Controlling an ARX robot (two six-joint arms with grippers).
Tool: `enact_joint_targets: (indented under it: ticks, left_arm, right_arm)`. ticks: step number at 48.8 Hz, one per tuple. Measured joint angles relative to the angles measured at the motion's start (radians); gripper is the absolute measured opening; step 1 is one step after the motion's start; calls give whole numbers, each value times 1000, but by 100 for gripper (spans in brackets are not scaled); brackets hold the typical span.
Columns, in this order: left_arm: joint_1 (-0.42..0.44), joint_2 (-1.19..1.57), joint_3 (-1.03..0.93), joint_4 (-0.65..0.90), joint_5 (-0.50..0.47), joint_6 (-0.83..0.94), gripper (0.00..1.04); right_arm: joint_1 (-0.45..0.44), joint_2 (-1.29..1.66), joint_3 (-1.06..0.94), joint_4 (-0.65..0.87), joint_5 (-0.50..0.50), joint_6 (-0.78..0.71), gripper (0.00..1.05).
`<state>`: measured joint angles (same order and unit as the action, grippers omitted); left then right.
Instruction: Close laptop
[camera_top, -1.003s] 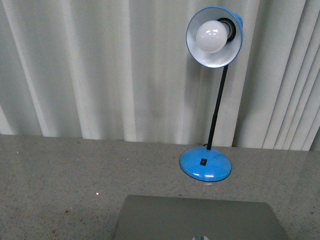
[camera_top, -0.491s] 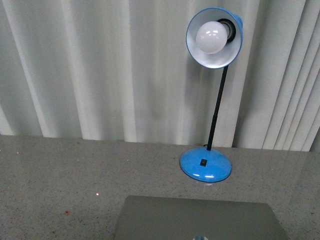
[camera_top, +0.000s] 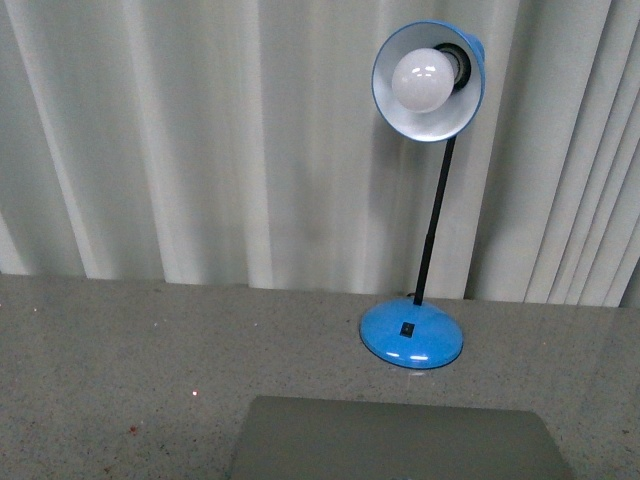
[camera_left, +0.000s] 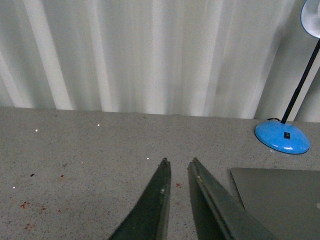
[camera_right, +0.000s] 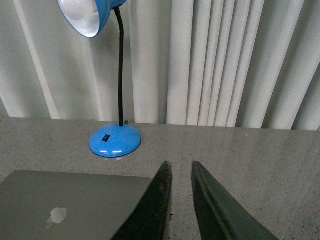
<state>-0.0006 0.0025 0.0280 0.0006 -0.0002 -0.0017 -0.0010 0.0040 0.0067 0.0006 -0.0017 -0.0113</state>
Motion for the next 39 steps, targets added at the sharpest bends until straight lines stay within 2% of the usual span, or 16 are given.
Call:
enact_joint_targets:
  ticks: [9, 14, 22, 39]
  left_arm:
    - [0, 0, 0, 0, 0, 0, 48]
    - [0, 0, 0, 0, 0, 0, 73]
    - [0, 0, 0, 0, 0, 0, 99]
    - [0, 0, 0, 0, 0, 0, 98]
  right_arm:
    - [0, 0, 0, 0, 0, 0, 46]
    - [0, 0, 0, 0, 0, 0, 71]
    - [0, 0, 0, 0, 0, 0, 97]
    - [0, 0, 0, 0, 0, 0, 97]
